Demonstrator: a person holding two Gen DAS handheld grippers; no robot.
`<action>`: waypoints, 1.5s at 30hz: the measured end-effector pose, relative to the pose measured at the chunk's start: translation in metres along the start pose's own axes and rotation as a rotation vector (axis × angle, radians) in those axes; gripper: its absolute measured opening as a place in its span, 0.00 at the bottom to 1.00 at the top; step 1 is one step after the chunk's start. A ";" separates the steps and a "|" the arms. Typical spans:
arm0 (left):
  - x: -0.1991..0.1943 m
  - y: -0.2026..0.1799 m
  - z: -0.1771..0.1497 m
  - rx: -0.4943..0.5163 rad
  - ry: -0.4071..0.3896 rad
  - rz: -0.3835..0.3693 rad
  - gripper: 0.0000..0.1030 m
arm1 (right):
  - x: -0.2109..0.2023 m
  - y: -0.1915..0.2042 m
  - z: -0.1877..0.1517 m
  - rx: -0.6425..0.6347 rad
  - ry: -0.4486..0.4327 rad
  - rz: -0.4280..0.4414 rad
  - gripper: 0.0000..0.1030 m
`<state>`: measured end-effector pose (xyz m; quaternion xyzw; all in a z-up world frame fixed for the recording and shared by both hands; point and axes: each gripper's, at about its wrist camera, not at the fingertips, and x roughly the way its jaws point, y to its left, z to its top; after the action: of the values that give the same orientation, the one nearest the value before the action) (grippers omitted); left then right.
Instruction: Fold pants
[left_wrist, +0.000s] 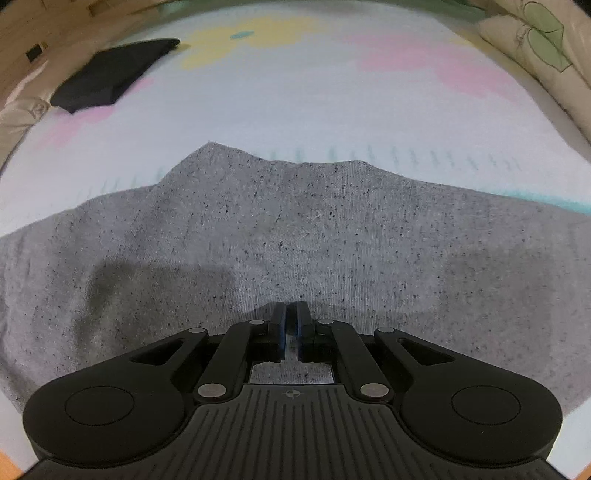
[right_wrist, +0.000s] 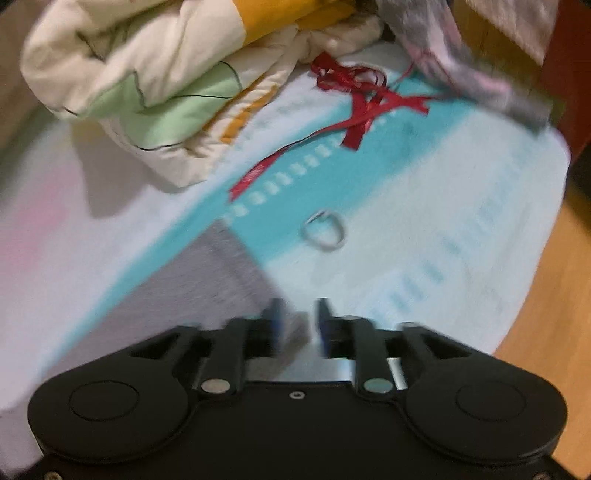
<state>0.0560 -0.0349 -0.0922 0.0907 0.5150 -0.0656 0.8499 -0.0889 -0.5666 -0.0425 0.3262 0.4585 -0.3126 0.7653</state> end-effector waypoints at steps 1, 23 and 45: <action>0.000 -0.003 0.000 0.013 -0.003 0.011 0.05 | -0.004 -0.001 -0.004 0.018 -0.004 0.020 0.58; -0.037 -0.058 0.019 0.071 -0.071 -0.203 0.05 | 0.035 0.016 -0.016 0.104 0.028 0.185 0.21; -0.048 -0.005 0.056 0.082 -0.131 -0.126 0.06 | -0.119 0.237 -0.087 -0.487 -0.224 0.450 0.20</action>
<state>0.0809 -0.0518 -0.0243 0.0882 0.4598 -0.1458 0.8715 0.0063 -0.3365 0.0842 0.1904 0.3495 -0.0513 0.9160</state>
